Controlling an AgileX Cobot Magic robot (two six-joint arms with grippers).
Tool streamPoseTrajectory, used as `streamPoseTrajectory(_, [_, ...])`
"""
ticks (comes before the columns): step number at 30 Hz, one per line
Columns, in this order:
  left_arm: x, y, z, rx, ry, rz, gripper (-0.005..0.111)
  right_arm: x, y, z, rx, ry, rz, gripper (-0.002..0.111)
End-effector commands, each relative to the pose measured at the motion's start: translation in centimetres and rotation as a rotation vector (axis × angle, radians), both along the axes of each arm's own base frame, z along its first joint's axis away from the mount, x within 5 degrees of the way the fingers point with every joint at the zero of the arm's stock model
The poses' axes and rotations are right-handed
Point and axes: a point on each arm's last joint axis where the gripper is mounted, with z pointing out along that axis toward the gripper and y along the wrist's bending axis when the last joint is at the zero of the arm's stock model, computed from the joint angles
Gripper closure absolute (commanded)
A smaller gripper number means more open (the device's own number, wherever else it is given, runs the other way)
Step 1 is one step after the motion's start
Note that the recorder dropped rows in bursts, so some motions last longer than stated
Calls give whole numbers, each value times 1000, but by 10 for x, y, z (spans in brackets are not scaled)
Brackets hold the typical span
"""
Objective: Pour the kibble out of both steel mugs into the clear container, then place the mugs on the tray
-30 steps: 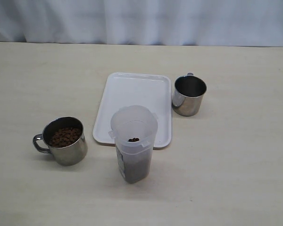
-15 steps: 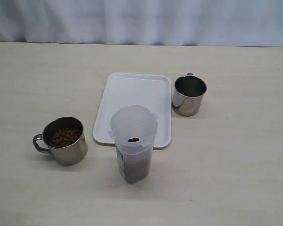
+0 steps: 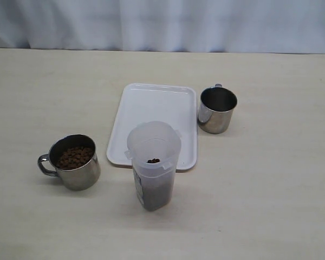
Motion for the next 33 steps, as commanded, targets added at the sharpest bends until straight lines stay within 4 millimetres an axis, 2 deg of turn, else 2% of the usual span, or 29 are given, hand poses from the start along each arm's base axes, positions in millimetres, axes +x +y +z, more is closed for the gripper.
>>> streamPoseTrajectory(1, [0,0,0,1,-9,2,107,0,2,-1,-5,3,41,104])
streamPoseTrajectory(22, [0,0,0,1,-4,2,107,0,2,-1,-5,3,41,104])
streamPoseTrajectory(27, [2,1,11,108,-136,2,107,0,2,-1,-5,3,41,104])
streamPoseTrajectory(33, [2,1,20,83,-231,1,107,0,2,-1,-5,3,41,104])
